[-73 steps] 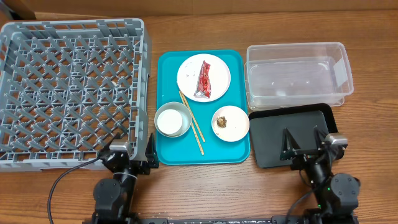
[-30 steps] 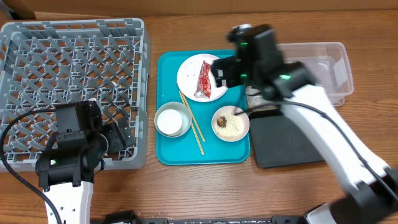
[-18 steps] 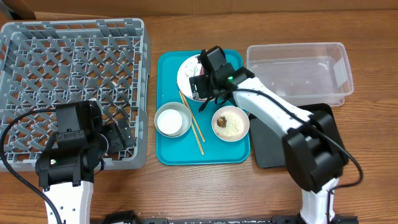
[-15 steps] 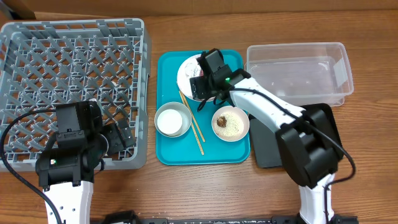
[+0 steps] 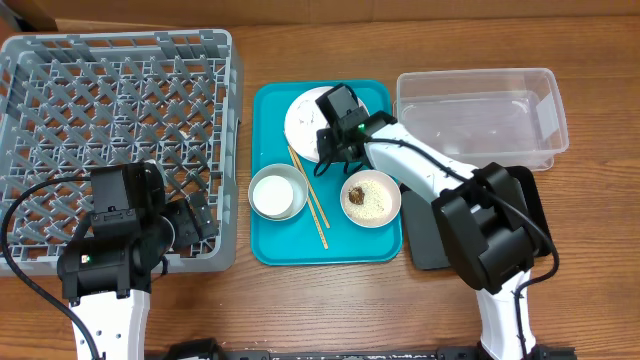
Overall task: Sort waste into correct bins and load items into the dishwasher
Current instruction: 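Carry the red wrapper with the right gripper into the clear bin and release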
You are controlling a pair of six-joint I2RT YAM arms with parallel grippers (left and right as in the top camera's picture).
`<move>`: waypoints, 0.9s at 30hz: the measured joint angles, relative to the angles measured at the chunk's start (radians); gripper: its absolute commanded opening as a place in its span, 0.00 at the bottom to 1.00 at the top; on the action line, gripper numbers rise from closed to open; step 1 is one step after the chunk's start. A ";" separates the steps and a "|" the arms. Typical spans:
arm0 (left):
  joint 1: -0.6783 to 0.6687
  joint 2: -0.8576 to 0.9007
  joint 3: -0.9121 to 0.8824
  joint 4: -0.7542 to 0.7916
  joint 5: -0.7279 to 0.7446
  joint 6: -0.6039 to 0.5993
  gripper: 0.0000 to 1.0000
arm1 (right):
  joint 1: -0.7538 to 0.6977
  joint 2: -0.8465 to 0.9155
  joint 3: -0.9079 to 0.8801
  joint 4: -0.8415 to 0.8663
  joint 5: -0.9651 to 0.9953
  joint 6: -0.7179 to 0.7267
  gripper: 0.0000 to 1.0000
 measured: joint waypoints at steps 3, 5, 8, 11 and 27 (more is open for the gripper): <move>0.000 0.000 0.000 -0.003 0.000 0.000 1.00 | -0.029 -0.045 0.037 -0.048 0.000 0.000 0.04; 0.000 0.000 0.000 -0.003 0.000 0.000 1.00 | -0.063 -0.105 0.058 -0.069 0.000 0.005 0.04; 0.000 0.000 0.000 0.002 0.000 0.000 1.00 | -0.126 -0.220 0.079 -0.115 0.007 0.028 0.04; 0.000 0.000 0.000 0.011 0.000 0.000 1.00 | -0.199 -0.315 0.100 -0.195 0.028 0.067 0.04; 0.000 0.003 0.000 0.027 0.000 0.000 1.00 | -0.394 -0.306 0.025 -0.175 -0.034 0.248 0.61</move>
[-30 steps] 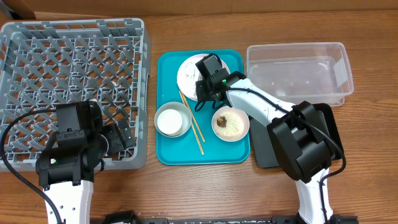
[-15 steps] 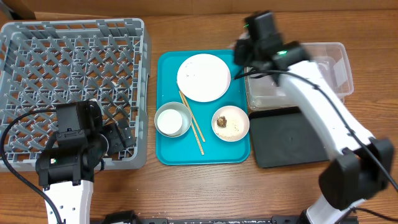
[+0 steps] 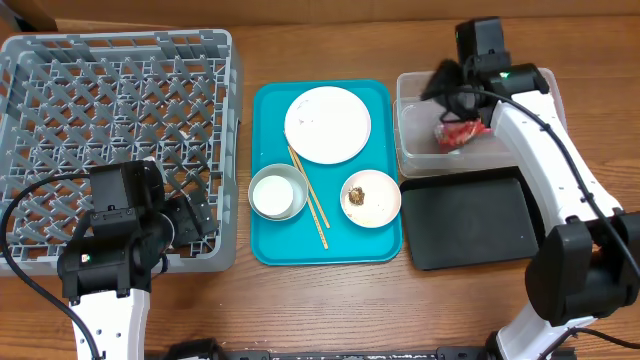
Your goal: Sort waste into correct bins and load items into the dishwasher
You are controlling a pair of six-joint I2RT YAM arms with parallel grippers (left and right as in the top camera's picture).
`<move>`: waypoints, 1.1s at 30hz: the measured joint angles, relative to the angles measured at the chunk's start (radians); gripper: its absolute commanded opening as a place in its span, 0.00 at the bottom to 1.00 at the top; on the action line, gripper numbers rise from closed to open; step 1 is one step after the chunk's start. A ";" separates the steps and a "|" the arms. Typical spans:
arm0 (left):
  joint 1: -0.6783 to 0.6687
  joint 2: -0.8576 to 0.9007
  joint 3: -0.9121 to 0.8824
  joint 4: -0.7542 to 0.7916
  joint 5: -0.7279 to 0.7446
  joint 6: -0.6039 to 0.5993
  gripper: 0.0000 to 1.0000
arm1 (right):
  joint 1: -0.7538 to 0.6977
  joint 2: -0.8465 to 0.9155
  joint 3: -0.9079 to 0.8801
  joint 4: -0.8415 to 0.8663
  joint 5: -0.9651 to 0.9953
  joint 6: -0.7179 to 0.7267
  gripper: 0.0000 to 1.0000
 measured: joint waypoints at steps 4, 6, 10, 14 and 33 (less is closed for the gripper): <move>0.000 0.000 0.000 0.000 0.000 0.000 1.00 | 0.065 0.000 0.002 0.149 -0.122 -0.088 0.66; 0.000 0.000 0.000 0.000 0.000 0.000 1.00 | 0.118 0.002 0.002 0.191 -0.130 -0.132 0.66; 0.000 0.000 0.000 -0.001 0.000 0.000 1.00 | 0.259 0.026 0.003 0.245 -0.081 -0.193 0.66; 0.000 0.000 0.000 -0.004 0.000 0.000 1.00 | 0.372 0.110 0.005 0.322 -0.034 -0.223 0.67; 0.000 0.000 0.000 -0.013 0.000 0.000 1.00 | 0.448 0.425 0.005 0.465 0.107 -0.239 0.16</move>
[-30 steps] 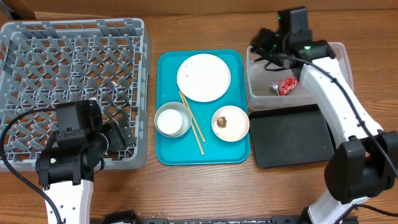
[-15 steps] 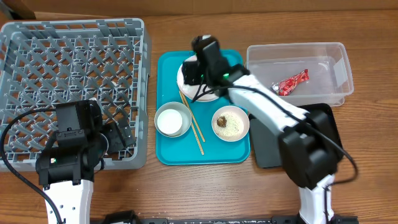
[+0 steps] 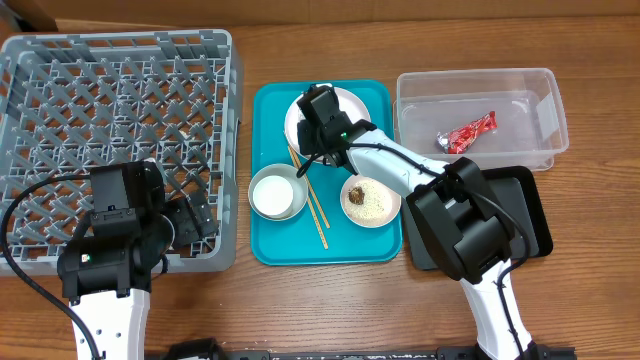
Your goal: Sort waste into correct bins and load items into the dishwasher
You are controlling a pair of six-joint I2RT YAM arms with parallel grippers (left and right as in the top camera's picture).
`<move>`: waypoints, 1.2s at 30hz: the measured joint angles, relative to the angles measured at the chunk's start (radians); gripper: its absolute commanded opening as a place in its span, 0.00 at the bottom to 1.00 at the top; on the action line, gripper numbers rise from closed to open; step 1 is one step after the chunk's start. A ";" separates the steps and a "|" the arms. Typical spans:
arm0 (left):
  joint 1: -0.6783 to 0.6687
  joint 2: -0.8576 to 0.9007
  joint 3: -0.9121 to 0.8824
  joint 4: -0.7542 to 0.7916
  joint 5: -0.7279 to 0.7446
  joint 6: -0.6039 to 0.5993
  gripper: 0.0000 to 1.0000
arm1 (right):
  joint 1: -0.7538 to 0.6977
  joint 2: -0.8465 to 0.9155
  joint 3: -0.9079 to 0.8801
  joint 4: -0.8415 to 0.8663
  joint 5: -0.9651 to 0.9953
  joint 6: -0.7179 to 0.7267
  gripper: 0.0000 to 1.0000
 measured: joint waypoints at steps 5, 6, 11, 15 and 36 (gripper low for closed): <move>0.000 0.000 0.000 -0.002 0.000 0.000 1.00 | 0.000 0.000 0.005 -0.037 0.004 -0.002 0.04; 0.000 0.000 0.000 -0.003 0.000 0.000 1.00 | 0.000 0.000 0.011 -0.055 0.003 -0.003 0.04; 0.000 0.000 0.000 -0.002 0.000 0.000 1.00 | -0.018 -0.044 0.039 -0.188 -0.002 -0.003 0.04; 0.000 0.001 0.000 -0.002 0.000 0.000 1.00 | -0.074 -0.171 0.045 -0.282 0.000 0.010 0.04; 0.000 0.002 0.000 0.012 0.000 0.000 1.00 | -0.504 -0.420 0.018 -0.652 -0.064 0.301 0.59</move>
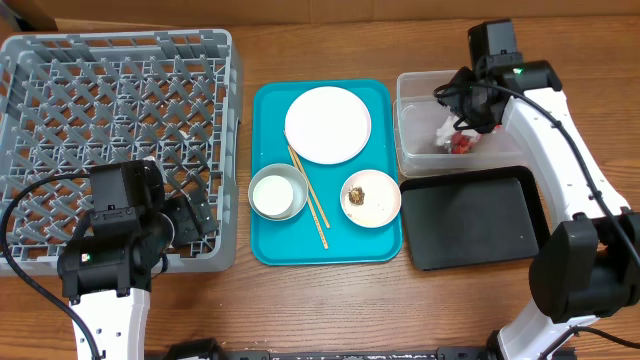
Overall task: Sort waste into correct bins and load items into the dishwasher
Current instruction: 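Drop the white tissue into the clear bin with the right gripper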
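Note:
My right gripper hangs over the left part of the clear plastic bin. Just under its tips show a small white scrap and a red wrapper; the arm hides whether the fingers hold the scrap. The teal tray carries a white plate, a white bowl, wooden chopsticks and a small bowl with food scraps. My left gripper rests open at the front right corner of the grey dish rack, with nothing between its fingers.
A black bin lies on the table right of the tray, in front of the clear bin. The rack fills the left of the table. A cardboard box edge shows at the far left back.
My right gripper was on the left part of the white plate; now it is over the clear bin, a white scrap beneath it. The red wrapper lies slightly lower left. Left arm unchanged.
My right gripper was at the plate on the tray. Then it was over the clear bin with the red wrapper beneath it. Then the wrapper lay loose in the bin and the gripper was back at the plate. Now it is over the bin again.

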You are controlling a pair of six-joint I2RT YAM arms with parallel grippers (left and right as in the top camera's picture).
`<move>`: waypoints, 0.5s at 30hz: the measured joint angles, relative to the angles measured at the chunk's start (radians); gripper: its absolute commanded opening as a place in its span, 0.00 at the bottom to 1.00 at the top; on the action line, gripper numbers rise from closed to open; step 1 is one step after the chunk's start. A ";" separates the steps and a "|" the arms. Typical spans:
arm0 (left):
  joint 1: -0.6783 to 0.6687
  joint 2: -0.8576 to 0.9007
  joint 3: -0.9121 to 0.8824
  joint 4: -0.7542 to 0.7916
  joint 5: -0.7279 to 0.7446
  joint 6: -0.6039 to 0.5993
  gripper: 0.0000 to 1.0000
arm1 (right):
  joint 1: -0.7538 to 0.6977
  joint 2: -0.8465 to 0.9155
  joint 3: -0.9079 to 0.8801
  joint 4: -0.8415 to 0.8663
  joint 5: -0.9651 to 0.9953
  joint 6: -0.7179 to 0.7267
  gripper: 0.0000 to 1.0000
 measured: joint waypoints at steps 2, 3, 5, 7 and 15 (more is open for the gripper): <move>0.000 0.000 0.000 0.001 0.000 0.000 1.00 | -0.005 0.000 0.022 -0.027 -0.029 -0.033 0.59; 0.000 0.000 0.000 0.000 0.000 0.000 1.00 | -0.006 -0.005 0.035 -0.050 -0.043 -0.055 0.59; 0.000 0.000 0.000 0.001 0.000 0.000 1.00 | -0.008 -0.034 0.045 -0.100 -0.060 -0.096 0.59; 0.000 0.000 0.000 0.001 0.000 0.000 1.00 | -0.008 -0.081 0.046 -0.159 -0.072 -0.131 0.59; 0.000 0.000 0.000 0.001 0.000 0.000 1.00 | 0.026 -0.357 0.004 -0.321 -0.117 -0.299 0.61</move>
